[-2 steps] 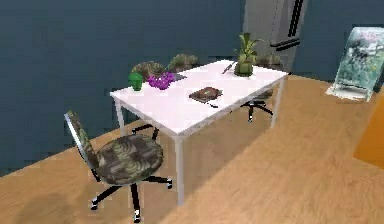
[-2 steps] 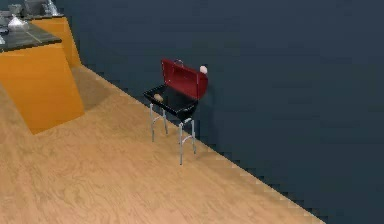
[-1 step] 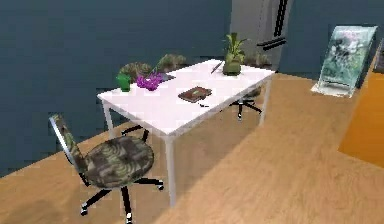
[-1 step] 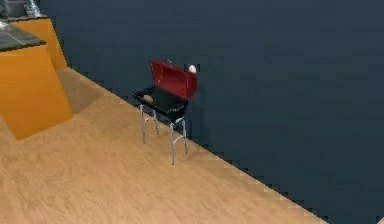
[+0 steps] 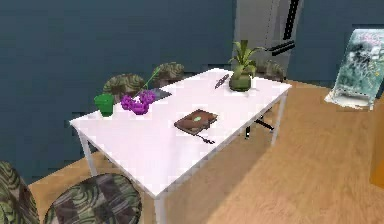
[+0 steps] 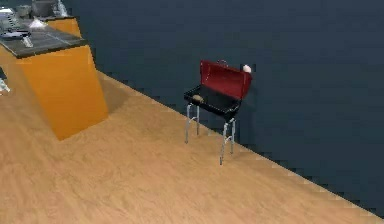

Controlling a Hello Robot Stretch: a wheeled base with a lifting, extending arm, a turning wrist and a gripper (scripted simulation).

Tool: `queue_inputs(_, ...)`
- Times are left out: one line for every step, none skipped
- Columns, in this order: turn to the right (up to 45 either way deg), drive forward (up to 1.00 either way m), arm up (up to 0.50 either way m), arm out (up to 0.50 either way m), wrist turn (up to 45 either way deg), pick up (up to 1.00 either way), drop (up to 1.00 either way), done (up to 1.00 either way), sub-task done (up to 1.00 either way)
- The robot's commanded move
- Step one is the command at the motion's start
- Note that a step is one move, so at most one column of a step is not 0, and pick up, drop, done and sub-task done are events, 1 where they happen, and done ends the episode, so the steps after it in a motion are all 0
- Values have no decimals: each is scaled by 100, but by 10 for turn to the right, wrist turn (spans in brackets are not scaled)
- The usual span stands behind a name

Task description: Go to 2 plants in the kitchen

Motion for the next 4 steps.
queue_inputs(0, 0, 0, 0, 0, 0, 0, 0, 100)
queue_inputs(450, 0, 0, 0, 0, 0, 0, 0, 0)
queue_inputs(0, 100, 0, 0, 0, 0, 0, 0, 0)
queue_inputs(-450, 0, 0, 0, 0, 0, 0, 0, 0)
